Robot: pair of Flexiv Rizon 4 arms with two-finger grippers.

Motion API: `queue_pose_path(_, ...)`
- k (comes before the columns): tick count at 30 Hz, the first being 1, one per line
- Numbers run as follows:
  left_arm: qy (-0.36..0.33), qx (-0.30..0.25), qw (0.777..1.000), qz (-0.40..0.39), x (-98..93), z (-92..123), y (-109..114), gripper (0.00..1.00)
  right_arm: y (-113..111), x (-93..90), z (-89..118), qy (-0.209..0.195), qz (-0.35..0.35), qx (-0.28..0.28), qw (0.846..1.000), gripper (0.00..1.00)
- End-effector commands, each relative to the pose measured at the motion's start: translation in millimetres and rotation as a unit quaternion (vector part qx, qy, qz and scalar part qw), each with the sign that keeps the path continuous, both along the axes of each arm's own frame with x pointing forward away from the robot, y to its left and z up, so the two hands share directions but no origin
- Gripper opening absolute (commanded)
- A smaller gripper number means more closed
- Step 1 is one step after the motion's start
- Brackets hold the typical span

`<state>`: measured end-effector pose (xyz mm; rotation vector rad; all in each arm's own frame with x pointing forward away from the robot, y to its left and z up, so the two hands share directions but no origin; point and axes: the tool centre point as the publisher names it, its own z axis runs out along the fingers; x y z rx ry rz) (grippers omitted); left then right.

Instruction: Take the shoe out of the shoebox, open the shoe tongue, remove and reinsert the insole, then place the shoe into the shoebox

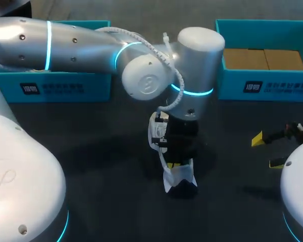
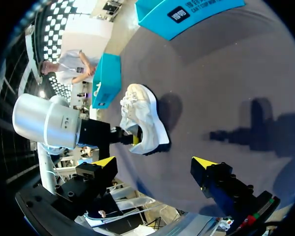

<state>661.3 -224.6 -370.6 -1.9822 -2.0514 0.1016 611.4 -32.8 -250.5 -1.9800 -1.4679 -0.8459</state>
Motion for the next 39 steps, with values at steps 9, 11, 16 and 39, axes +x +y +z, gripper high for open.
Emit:
queue_pose_path(9, 0.011, -0.013, 1.000, 0.012, -0.9, -31.0, 3.8, 0.00, 0.5, -1.7, 0.9, 0.000, -0.001, -0.002, 1.000, 1.00)
queue_pose_path(11, 0.010, -0.015, 1.000, 0.013, -0.8, -31.8, 3.8, 0.00, 0.5, -1.7, 0.9, 0.000, -0.001, -0.002, 1.000, 1.00)
queue_pose_path(16, 0.003, -0.047, 0.999, 0.024, -2.0, -45.6, 1.8, 0.00, 0.5, -1.7, 0.9, 0.000, -0.001, -0.002, 1.000, 1.00)
queue_pose_path(39, -0.054, -0.072, 0.996, 0.009, 4.5, 0.2, -3.4, 0.00, 0.5, -1.7, 0.9, 0.000, -0.001, -0.002, 1.000, 1.00)
